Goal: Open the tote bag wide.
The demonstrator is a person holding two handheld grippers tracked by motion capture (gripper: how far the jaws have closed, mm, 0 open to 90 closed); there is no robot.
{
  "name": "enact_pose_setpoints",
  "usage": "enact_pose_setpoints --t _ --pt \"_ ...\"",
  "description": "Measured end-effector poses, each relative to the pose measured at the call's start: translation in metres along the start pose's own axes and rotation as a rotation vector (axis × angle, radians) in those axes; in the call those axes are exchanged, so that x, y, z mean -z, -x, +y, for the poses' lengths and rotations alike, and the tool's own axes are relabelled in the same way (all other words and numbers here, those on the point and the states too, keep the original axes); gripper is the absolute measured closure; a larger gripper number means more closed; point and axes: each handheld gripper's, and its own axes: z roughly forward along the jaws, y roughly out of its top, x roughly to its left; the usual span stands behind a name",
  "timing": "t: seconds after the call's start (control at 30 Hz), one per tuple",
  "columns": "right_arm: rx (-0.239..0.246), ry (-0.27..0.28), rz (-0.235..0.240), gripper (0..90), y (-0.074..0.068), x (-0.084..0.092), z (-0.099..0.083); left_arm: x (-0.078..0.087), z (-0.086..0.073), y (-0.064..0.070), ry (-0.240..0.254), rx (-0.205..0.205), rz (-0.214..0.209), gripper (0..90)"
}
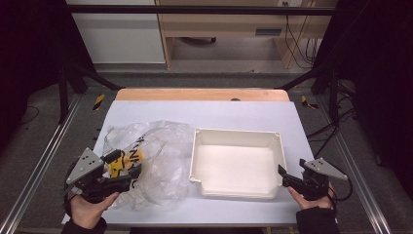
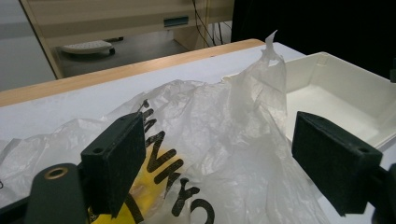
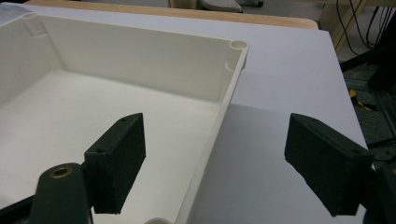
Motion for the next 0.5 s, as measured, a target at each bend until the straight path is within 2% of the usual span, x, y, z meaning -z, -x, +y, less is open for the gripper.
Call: enact_pose_setpoints --t 0.17,0.5 --pt "-0.002 0.002 0.006 20.7 -0.001 0.000 0.000 -0.001 0.000 0.006 -0.008 -0.020 -0.004 17.6" --pt "-0.002 0.001 0.012 21.4 -0.002 0.000 0.000 -0.005 0.001 0.018 -0.023 -0.033 -0.026 17.9"
